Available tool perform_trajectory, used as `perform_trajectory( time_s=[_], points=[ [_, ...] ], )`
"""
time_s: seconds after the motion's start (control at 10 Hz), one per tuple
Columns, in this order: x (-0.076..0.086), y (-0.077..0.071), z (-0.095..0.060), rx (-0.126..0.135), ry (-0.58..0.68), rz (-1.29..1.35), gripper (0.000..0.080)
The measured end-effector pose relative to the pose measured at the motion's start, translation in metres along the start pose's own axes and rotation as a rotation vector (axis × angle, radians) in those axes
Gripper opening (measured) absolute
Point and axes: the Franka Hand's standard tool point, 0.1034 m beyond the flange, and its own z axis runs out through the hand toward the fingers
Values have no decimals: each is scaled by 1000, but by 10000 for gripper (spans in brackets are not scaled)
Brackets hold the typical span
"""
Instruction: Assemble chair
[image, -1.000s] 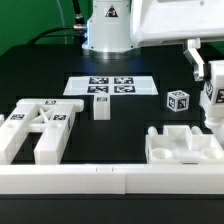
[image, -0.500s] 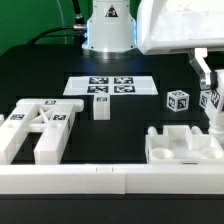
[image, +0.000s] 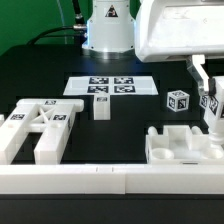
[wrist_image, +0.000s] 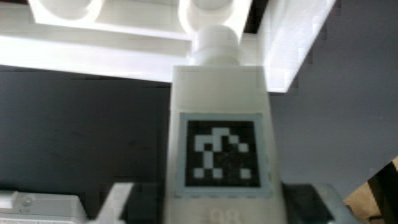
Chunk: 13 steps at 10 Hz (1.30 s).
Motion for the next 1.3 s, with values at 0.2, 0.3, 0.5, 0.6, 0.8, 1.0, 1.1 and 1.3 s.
perform_trajectory(
  time_s=[0.2,0.3,0.5,0.6,0.8,1.0,1.1,1.3],
  points=[
    [-2,3,2,-2,-4,-2,291],
    [-3,2,3,-2,-6,-3,291],
    [-9,1,8,-2,-15,-5,291],
    [-11,0,10,-2,-19,-7,291],
    [-17,-1,15,-2,-30,-9,291],
    [-19,-1,17,-2,-34,-9,291],
    [-21,-2,18,-2,-38,-10,291],
    [-25,-2,21,-2,-45,-11,291]
  ],
)
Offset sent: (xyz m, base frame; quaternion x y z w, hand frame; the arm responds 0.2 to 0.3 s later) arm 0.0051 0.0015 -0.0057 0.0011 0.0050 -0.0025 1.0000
